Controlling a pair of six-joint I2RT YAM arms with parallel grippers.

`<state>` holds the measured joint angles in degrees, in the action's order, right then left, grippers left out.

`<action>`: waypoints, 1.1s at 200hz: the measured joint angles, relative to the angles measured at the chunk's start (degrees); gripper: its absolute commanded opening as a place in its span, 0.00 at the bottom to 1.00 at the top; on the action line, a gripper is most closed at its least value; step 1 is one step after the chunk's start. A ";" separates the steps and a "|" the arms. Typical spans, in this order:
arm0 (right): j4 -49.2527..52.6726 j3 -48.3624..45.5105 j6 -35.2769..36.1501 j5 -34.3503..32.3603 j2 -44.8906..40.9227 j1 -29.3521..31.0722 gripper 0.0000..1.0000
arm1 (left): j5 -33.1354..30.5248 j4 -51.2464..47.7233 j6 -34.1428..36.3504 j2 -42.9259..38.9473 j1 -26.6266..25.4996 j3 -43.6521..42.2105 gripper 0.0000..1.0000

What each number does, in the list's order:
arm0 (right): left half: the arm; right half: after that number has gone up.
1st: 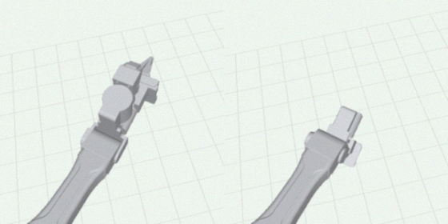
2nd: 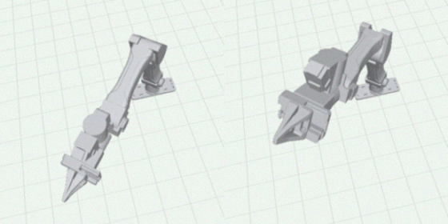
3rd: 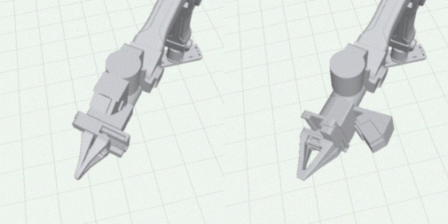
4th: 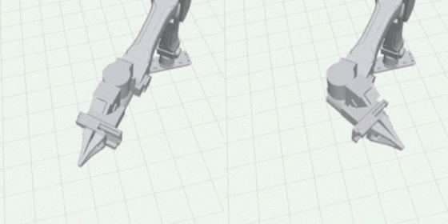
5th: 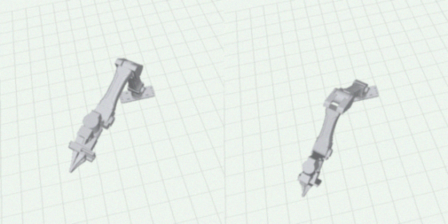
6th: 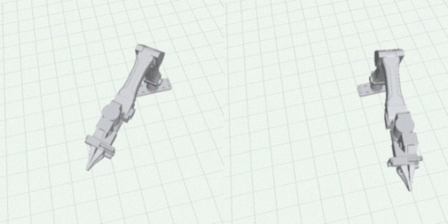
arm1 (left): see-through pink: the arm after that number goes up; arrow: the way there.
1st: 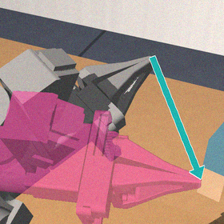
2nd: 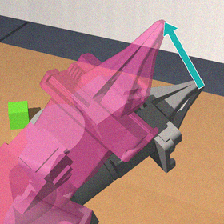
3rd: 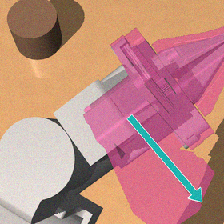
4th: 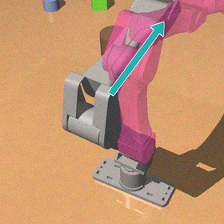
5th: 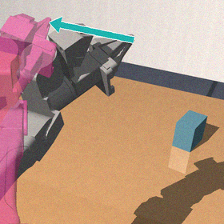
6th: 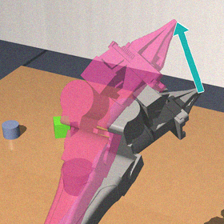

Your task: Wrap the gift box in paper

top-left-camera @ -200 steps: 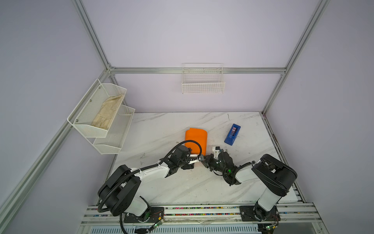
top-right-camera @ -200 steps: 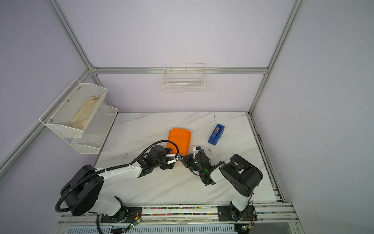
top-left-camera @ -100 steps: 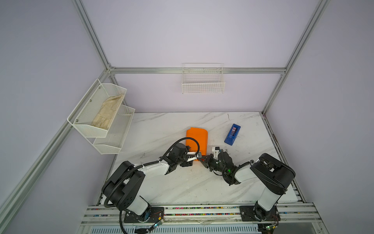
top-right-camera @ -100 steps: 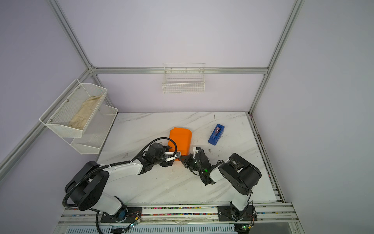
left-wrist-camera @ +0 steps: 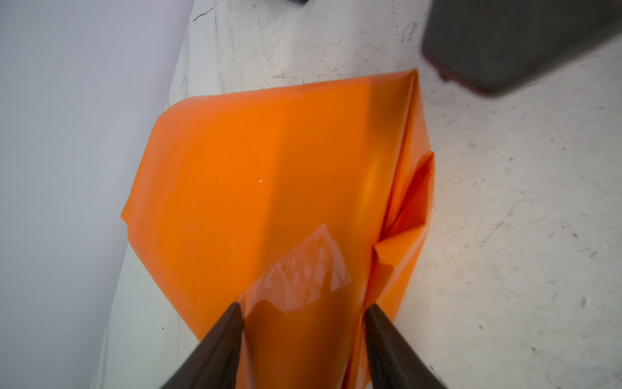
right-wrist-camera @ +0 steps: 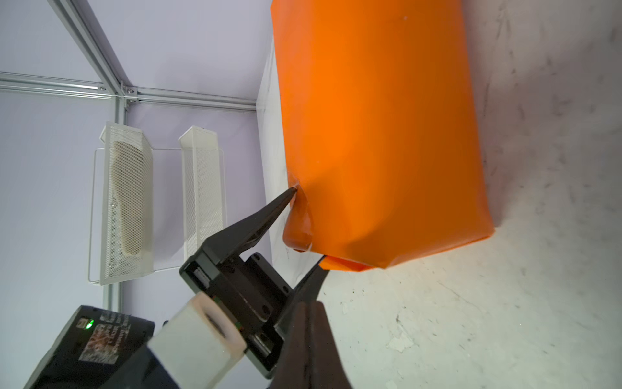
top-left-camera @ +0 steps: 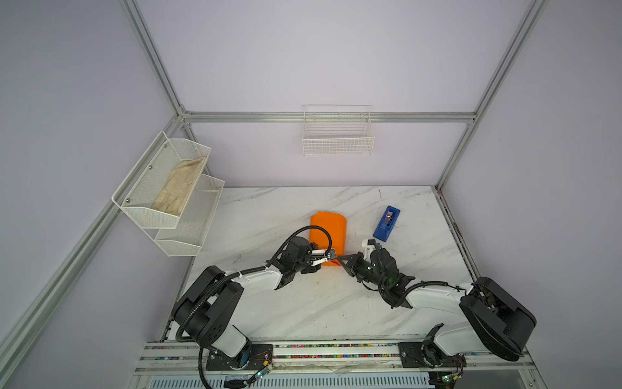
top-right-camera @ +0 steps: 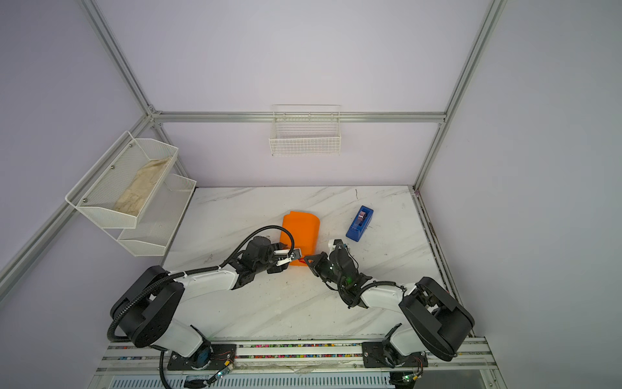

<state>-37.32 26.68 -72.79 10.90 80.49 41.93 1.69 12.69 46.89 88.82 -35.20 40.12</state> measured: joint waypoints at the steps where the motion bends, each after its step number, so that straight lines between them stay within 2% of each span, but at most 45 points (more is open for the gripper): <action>1: 0.13 0.00 0.07 0.02 -0.02 0.00 0.00 | 0.00 0.02 -0.02 0.00 0.00 0.00 0.55; 44: 8.92 0.31 4.24 0.26 -2.58 -2.73 0.00 | 0.02 0.50 -0.87 0.31 0.02 0.00 0.55; 78: 12.81 4.74 9.18 3.23 -1.99 -5.92 0.00 | 0.02 0.96 -0.92 0.57 0.02 0.00 0.54; 121: 9.73 8.31 12.52 12.13 8.07 -5.20 0.00 | 0.04 1.18 -0.92 0.70 0.00 0.00 0.55; 147: 8.41 8.57 12.68 14.67 11.63 -3.54 0.00 | 0.04 1.25 -0.92 0.76 0.00 0.00 0.55; 177: 9.94 8.57 12.68 13.53 11.56 -2.64 0.00 | 0.04 1.25 -0.92 0.76 0.00 0.00 0.55; 204: 16.02 8.59 13.57 8.33 6.36 -2.64 0.00 | 0.04 1.25 -0.90 0.76 0.00 0.00 0.55; 220: 17.00 8.59 13.73 7.54 4.15 -2.67 0.00 | 0.04 1.25 -0.90 0.76 0.00 0.00 0.55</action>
<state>-20.32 35.27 -59.07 18.44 84.64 39.27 1.74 13.93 46.00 89.58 -35.20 40.12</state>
